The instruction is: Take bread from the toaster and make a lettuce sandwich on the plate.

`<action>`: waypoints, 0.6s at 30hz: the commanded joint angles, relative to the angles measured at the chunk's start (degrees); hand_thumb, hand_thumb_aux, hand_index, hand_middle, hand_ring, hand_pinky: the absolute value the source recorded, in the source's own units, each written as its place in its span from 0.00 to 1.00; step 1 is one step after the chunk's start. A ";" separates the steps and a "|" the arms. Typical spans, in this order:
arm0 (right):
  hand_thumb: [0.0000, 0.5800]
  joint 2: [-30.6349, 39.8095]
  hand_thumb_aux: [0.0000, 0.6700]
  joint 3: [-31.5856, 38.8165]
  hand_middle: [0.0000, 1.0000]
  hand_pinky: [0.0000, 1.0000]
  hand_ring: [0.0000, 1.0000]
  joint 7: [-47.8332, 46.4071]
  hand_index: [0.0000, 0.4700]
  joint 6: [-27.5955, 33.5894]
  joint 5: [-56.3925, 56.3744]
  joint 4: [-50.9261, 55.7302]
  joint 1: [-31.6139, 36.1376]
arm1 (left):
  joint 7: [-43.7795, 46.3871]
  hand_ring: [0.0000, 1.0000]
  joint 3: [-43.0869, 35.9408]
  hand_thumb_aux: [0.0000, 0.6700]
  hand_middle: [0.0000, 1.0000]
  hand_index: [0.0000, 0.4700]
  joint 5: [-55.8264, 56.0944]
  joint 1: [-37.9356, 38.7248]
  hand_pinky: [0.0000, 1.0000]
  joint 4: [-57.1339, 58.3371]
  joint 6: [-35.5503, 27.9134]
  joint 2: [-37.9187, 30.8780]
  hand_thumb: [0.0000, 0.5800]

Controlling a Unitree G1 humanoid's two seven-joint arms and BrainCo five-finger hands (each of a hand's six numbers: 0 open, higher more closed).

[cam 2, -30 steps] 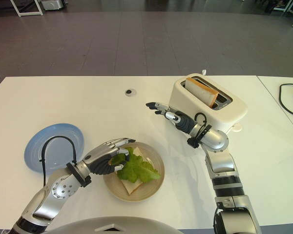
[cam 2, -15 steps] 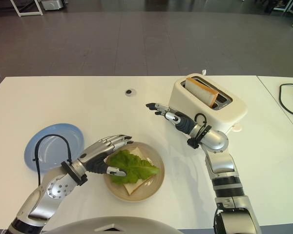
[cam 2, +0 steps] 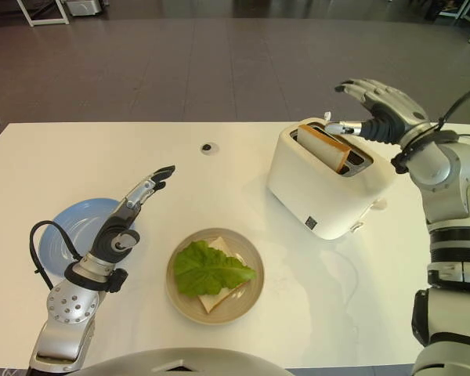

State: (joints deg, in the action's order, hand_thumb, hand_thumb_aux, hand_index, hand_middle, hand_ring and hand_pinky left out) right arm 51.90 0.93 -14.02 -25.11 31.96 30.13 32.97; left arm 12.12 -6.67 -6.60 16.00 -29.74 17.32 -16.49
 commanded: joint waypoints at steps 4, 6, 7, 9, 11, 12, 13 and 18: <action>0.10 -0.10 0.05 3.63 0.00 0.00 0.00 0.93 0.05 -4.08 -0.46 3.94 -1.17 | 0.60 0.00 1.22 0.00 0.00 0.00 -0.54 -0.01 0.00 0.53 0.10 -0.54 0.00; 0.38 -0.73 0.21 4.23 0.00 0.00 0.00 0.48 0.21 -4.43 -1.25 4.25 -1.97 | 0.63 0.00 1.29 0.00 0.00 0.00 -0.77 0.20 0.00 0.43 0.17 -0.59 0.00; 0.42 -0.95 0.24 4.46 0.00 0.00 0.00 0.34 0.24 -4.54 -1.55 4.28 -2.28 | 0.64 0.00 1.31 0.00 0.00 0.00 -0.85 0.25 0.00 0.38 0.17 -0.61 0.00; 0.59 -1.29 0.36 4.79 0.00 0.00 0.00 -0.10 0.36 -4.69 -2.15 3.77 -2.77 | 0.62 0.00 1.38 0.00 0.00 0.00 -0.97 0.29 0.00 0.33 0.16 -0.63 0.00; 0.70 -1.74 0.45 5.01 0.00 0.00 0.00 -1.01 0.45 -4.88 -3.33 2.69 -3.12 | 0.55 0.00 1.48 0.00 0.00 0.00 -1.16 0.30 0.00 0.30 0.17 -0.65 0.00; 0.76 -1.96 0.51 5.11 0.00 0.00 0.00 -1.53 0.51 -4.90 -3.85 2.26 -3.24 | 0.54 0.00 1.51 0.00 0.00 0.00 -1.25 0.30 0.00 0.29 0.19 -0.67 0.00; 0.77 -2.11 0.52 5.22 0.00 0.00 0.00 -1.89 0.52 -4.87 -4.19 1.95 -3.34 | 0.53 0.00 1.54 0.00 0.00 0.00 -1.36 0.29 0.00 0.29 0.22 -0.69 0.00; 1.00 -2.90 1.00 4.70 0.00 0.00 0.00 -2.92 1.00 -4.40 -6.41 -0.07 -3.91 | 0.51 0.00 1.78 0.00 0.00 0.00 -1.77 -0.12 0.00 0.82 0.44 -0.71 0.00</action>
State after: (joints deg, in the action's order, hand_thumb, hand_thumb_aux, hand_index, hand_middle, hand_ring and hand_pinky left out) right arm 49.80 5.17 -15.64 -29.99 26.57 31.05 30.38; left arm 12.34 -5.45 -7.83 15.96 -29.53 17.70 -16.79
